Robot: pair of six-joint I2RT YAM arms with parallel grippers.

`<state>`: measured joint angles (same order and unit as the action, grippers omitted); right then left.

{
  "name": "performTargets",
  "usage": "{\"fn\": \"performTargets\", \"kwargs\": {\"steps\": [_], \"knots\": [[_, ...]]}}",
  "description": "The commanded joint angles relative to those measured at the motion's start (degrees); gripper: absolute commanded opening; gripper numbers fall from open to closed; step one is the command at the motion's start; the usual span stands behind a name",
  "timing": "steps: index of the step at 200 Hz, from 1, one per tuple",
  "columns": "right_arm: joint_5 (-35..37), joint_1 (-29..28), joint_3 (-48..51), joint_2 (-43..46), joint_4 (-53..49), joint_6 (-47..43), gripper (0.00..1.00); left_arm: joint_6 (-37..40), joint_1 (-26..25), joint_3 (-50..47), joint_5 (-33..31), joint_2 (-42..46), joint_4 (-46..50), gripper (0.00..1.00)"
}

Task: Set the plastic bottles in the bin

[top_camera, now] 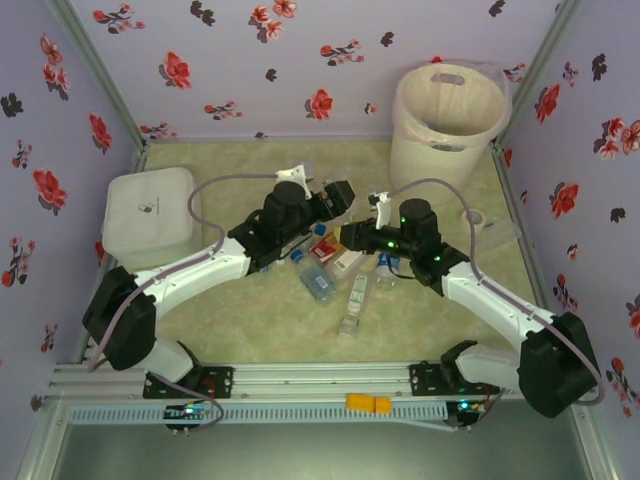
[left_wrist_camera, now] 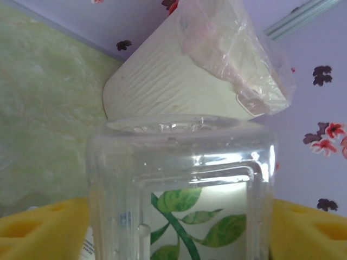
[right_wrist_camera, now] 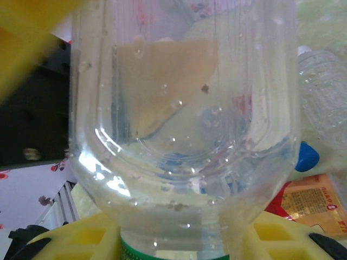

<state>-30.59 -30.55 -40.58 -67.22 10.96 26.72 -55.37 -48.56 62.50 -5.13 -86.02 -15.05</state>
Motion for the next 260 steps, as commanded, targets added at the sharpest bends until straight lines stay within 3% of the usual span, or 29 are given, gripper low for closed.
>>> {"fn": "performTargets", "kwargs": {"steps": [1,54,94,136,177,199,231,260], "knots": [[4.5,-0.1,-2.0,2.1,-4.5,-2.6,0.37,-0.4,2.0,-0.1,2.0,2.3,-1.4,1.00],[8.8,5.8,-10.3,2.4,-16.4,-6.1,0.36,5.1,11.3,-3.7,3.4,9.8,3.9,1.00],[14.7,12.7,-26.3,-2.0,-28.0,-10.4,0.36,8.5,16.5,-12.7,1.2,16.6,7.3,1.00],[18.7,21.4,-45.2,-11.5,-34.8,-11.3,0.36,8.4,15.9,-23.5,1.4,19.0,7.1,1.00],[25.0,25.6,-57.0,-21.3,-36.0,-12.6,0.36,8.9,12.9,-30.0,1.1,20.3,12.0,1.00],[28.7,26.4,-61.5,-27.0,-36.9,-14.0,0.36,5.5,11.6,-32.7,-1.4,22.4,13.7,1.00],[32.8,26.9,-67.3,-34.3,-39.9,-16.2,0.37,-5.2,10.5,-37.0,-11.1,27.2,14.9,1.00],[34.0,27.5,-70.5,-37.7,-42.0,-17.8,0.38,-8.1,10.4,-36.8,-12.6,28.7,18.0,1.00]]}}
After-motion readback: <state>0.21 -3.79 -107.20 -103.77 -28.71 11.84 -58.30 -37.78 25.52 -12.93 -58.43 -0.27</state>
